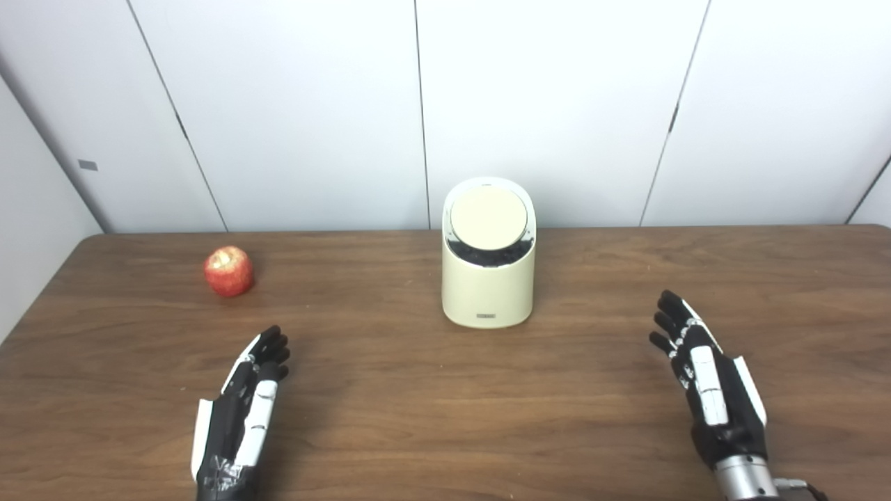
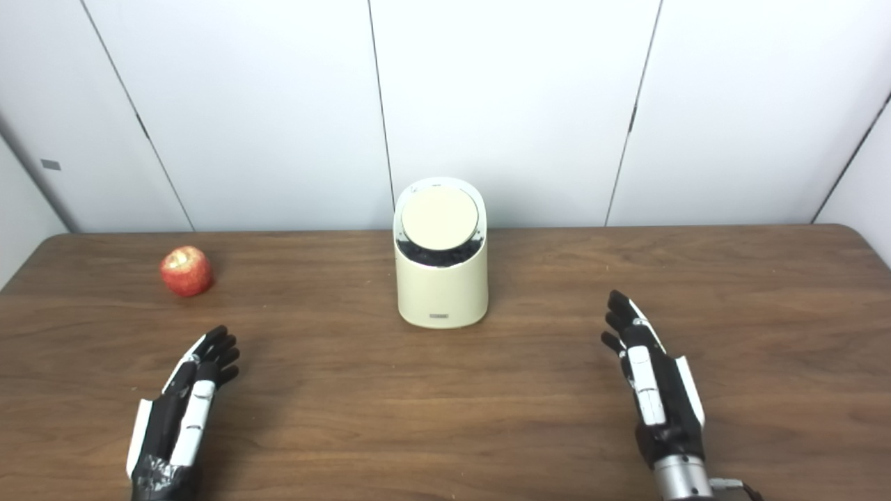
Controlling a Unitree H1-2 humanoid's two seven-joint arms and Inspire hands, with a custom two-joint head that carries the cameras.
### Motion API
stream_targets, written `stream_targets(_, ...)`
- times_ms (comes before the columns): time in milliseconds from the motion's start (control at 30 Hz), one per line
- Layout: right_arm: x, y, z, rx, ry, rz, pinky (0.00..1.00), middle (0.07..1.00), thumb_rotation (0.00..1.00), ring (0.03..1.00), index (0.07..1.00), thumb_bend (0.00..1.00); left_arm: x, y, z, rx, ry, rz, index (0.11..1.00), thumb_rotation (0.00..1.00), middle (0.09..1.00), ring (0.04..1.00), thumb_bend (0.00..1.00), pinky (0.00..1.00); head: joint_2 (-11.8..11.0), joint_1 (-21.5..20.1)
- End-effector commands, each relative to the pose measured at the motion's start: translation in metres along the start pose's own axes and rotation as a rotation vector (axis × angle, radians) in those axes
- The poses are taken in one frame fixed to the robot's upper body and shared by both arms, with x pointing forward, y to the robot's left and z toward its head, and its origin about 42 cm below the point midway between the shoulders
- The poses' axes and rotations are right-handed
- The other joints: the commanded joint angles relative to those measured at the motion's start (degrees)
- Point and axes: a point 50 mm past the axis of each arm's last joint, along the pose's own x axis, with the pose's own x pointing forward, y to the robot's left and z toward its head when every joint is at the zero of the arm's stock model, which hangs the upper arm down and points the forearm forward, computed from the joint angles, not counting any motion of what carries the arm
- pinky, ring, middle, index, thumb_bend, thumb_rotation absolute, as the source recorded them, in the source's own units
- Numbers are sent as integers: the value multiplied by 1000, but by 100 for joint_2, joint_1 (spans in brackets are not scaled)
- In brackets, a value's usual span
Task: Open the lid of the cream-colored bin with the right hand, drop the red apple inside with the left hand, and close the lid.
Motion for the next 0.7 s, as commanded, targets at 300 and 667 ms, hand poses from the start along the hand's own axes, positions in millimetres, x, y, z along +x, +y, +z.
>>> stream_targets(300, -8, 1, -12, -2, 33, -2, 889, 927, 942, 927, 902, 529, -13, -2, -18, -11, 73, 9, 891, 760, 871, 862, 507, 861, 7, -7)
stream_targets(667, -8, 2, -12, -20, 28, 1, 875, 927, 955, 924, 903, 505, -13, -3, -19, -17, 71, 8, 889, 757, 873, 864, 519, 859, -48, -24)
